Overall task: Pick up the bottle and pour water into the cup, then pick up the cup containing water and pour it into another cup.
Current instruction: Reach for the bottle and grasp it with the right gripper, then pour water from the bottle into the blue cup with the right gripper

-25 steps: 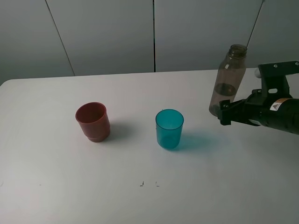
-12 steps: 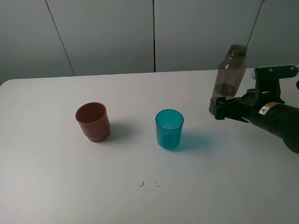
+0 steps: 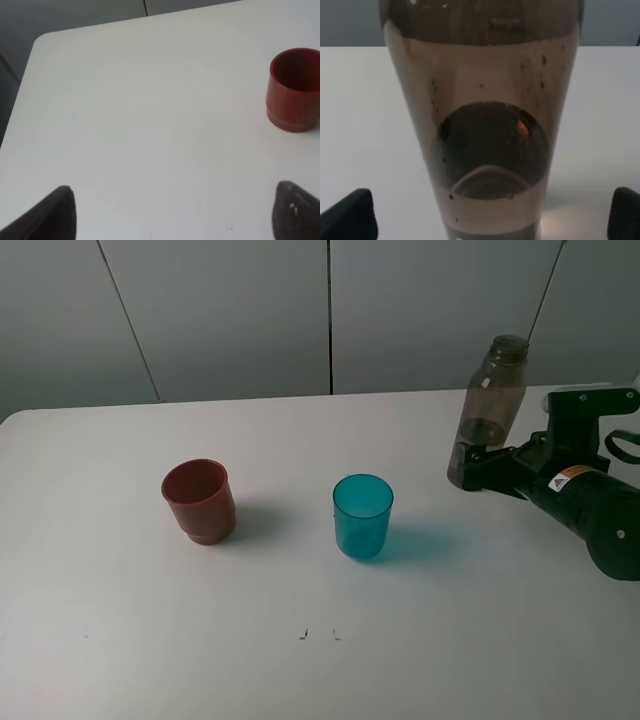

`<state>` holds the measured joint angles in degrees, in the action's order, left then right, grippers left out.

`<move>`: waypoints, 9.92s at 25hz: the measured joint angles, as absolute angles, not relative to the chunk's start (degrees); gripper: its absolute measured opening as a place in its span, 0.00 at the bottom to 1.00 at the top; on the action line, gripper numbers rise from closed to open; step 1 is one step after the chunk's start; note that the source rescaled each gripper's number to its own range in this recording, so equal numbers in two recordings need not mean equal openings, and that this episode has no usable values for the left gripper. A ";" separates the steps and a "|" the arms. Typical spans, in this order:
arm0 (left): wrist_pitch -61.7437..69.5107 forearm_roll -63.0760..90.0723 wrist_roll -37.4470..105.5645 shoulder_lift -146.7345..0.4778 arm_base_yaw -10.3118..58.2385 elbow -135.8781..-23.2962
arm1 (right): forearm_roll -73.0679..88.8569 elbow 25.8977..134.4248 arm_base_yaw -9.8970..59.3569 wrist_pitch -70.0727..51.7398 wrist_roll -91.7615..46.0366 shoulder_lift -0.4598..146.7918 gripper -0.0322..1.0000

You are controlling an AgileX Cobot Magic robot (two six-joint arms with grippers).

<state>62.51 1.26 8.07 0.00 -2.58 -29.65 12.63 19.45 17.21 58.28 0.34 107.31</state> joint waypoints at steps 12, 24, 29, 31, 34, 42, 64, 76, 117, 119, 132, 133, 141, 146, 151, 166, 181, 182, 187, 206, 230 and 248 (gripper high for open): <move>62.51 1.26 8.07 0.00 -2.58 -29.65 | 10.82 22.99 17.21 64.98 0.90 114.81 1.00; 62.51 1.26 8.07 0.00 -2.58 -29.65 | 12.94 26.81 17.21 67.63 1.04 117.18 1.00; 62.51 1.26 8.07 0.00 -2.58 -29.65 | 13.15 28.84 17.21 68.18 1.04 119.35 1.00; 62.51 1.26 8.07 0.00 -2.58 -29.65 | 13.65 29.64 17.21 68.29 1.04 120.12 1.00; 62.51 1.26 8.07 0.00 -2.58 -29.65 | 13.99 30.41 17.21 68.67 1.04 121.02 1.00; 62.51 1.26 8.07 0.00 -2.58 -29.65 | 14.23 30.73 17.21 68.66 1.04 121.40 1.00; 62.51 1.26 8.19 0.00 -2.58 -29.65 | 14.53 32.42 17.13 68.69 -1.89 121.40 0.05; 62.51 1.26 8.19 0.00 -2.58 -29.65 | 14.25 32.51 17.13 68.90 -2.38 121.49 0.03; 62.51 1.26 8.19 0.00 -2.58 -29.65 | -6.06 31.27 17.13 61.73 -32.03 107.43 0.03; 62.51 1.26 8.19 0.00 -2.58 -29.65 | -6.69 31.27 17.13 61.60 -35.00 107.43 0.03; 62.51 1.26 8.19 0.00 -2.58 -29.65 | -9.96 31.27 17.13 61.39 -55.22 107.43 0.03; 62.51 1.26 8.19 0.00 -2.58 -29.65 | -10.08 31.27 17.13 61.39 -56.72 107.43 0.03; 62.51 1.26 8.19 0.00 -2.58 -29.65 | -10.08 31.27 17.13 59.91 -67.89 107.43 0.03; 62.51 1.26 8.19 0.00 -2.58 -29.65 | -10.08 31.27 17.13 59.63 -71.26 107.43 0.03; 62.51 1.26 8.19 0.00 -2.58 -29.65 | -10.17 31.27 17.13 59.63 -74.94 107.43 0.03; 62.51 1.26 8.19 0.00 -2.58 -29.65 | -13.03 31.27 17.13 56.62 -81.84 107.43 0.03; 62.51 1.26 8.19 0.00 -2.58 -29.65 | -13.03 31.27 17.13 56.62 -84.84 107.43 0.03; 62.51 1.26 8.19 0.00 -2.58 -29.65 | -13.03 31.27 17.13 56.62 -84.89 107.43 0.03; 62.51 1.26 8.19 0.00 -2.58 -29.65 | -12.55 31.27 17.13 56.62 -85.62 107.43 0.03; 62.51 1.26 8.08 0.00 -2.58 -29.65 | -8.21 31.27 17.13 56.62 -90.07 107.43 0.03; 62.51 1.26 8.07 0.00 -2.58 -29.65 | -8.10 31.27 17.13 57.05 -96.25 107.43 0.03; 62.51 1.26 8.07 0.00 -2.58 -29.65 | -8.10 31.27 17.13 57.79 -99.65 107.43 0.03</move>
<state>62.51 1.26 8.07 0.00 -2.58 -29.65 -8.10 31.27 17.13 57.79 -99.65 107.43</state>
